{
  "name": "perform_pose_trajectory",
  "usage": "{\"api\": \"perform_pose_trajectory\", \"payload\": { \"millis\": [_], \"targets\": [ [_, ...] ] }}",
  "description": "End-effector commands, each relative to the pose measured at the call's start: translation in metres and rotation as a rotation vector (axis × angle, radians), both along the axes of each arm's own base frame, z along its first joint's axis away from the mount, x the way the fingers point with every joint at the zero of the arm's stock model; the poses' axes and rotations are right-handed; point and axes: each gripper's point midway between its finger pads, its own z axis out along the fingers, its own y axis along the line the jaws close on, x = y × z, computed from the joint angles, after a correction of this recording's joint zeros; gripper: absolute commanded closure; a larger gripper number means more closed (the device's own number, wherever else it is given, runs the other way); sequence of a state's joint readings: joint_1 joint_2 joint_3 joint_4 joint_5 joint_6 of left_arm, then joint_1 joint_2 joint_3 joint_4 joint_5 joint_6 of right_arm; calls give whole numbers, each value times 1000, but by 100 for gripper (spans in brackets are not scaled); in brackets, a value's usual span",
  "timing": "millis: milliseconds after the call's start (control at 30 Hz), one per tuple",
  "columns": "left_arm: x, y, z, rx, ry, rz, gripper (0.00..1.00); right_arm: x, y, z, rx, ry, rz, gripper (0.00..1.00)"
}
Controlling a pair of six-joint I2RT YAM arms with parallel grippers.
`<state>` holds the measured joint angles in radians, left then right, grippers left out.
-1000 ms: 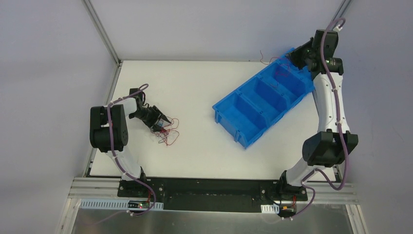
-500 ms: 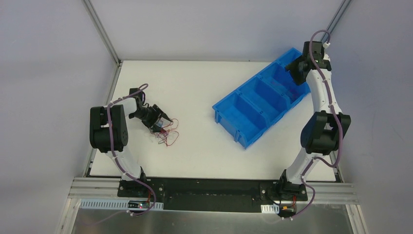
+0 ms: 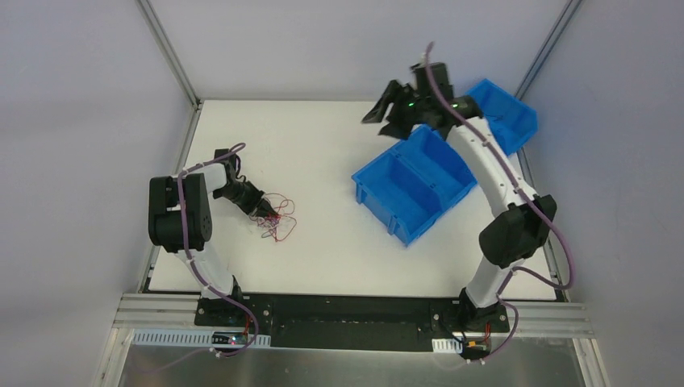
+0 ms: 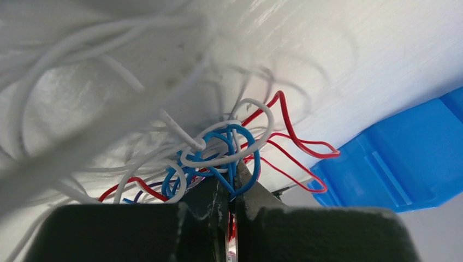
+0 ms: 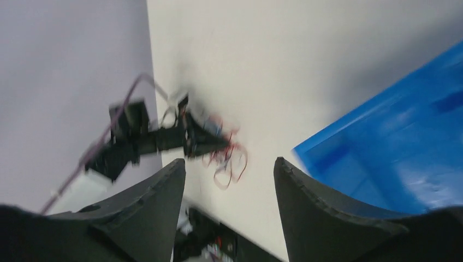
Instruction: Untangle the cables
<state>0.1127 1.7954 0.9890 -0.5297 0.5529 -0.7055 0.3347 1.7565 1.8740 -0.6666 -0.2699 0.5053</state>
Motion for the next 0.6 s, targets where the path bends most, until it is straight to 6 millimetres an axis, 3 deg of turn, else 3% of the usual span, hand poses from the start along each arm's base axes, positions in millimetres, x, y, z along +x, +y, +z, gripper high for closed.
{"api": "perform_pose_trajectory", "payload": {
  "millis": [0,33,100,167,233,267,300,500,567],
  "targets": [
    [-8,-2,12,-8,-7,17,100,-83,104,-18,73,86,347,37],
    [-9,-3,13,-13,-6,22,100,-103,129,-27,54,101,410,37],
    [-10,-4,15,-21,-8,23,98,-124,160,-49,3,122,475,37],
    [-14,-4,15,-21,-7,20,93,-131,182,-71,-75,125,501,36],
    [-18,-4,14,-20,0,19,92,-128,196,-93,-167,138,508,36],
    [-21,-5,12,-21,6,16,91,-122,205,-125,-259,163,515,37],
    [-23,-5,11,-21,10,16,91,-120,211,-137,-283,174,524,38],
    [-19,-4,13,-20,-1,12,91,-117,241,-174,-276,197,551,44],
    [-18,-4,13,-22,-2,13,91,-116,241,-185,-288,216,544,46]
  ]
}}
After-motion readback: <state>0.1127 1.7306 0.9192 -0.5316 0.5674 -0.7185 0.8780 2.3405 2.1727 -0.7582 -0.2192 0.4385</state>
